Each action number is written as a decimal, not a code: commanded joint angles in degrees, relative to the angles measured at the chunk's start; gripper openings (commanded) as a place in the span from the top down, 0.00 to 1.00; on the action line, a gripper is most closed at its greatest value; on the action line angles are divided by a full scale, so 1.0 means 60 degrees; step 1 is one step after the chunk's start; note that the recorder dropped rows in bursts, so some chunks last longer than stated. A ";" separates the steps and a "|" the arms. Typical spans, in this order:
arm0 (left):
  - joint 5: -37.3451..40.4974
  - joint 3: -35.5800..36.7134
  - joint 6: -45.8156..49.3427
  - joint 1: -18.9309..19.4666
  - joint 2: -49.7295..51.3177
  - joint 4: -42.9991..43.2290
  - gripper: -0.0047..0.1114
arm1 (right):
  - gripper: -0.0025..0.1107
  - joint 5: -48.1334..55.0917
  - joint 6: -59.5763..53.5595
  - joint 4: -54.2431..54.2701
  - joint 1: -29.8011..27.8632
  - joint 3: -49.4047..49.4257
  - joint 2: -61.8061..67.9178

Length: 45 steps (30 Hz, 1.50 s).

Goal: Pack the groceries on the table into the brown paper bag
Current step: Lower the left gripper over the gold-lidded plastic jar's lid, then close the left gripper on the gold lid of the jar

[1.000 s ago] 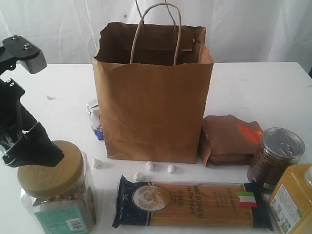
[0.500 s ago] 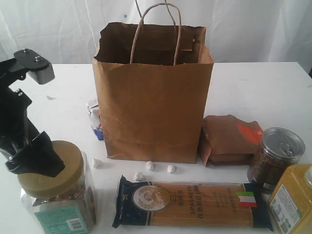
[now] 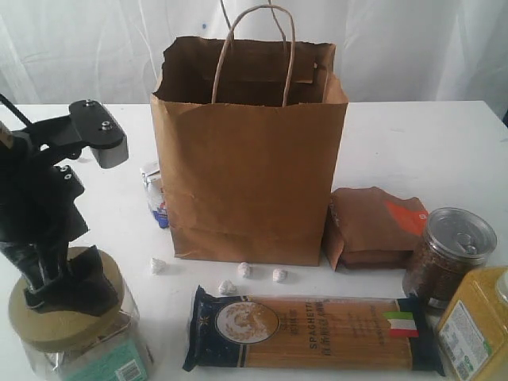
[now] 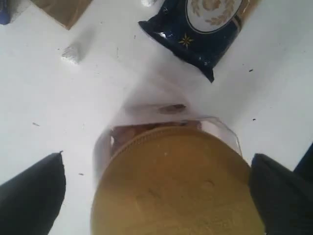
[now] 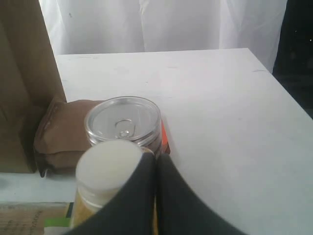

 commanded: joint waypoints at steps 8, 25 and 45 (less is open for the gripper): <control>0.1962 -0.0917 -0.0628 -0.0066 -0.0028 0.0372 0.05 | 0.98 -0.0011 0.0039 -0.0061 -0.0050 -0.0028 -0.0060; 0.2208 -0.0917 -0.0843 -0.0066 -0.0028 -0.0157 0.05 | 0.98 -0.0011 0.0039 -0.0061 -0.0050 -0.0028 -0.0060; 0.2493 -0.0917 -0.1369 -0.0066 -0.0028 0.0536 0.05 | 0.98 0.0013 0.0039 -0.0061 -0.0050 -0.0028 -0.0060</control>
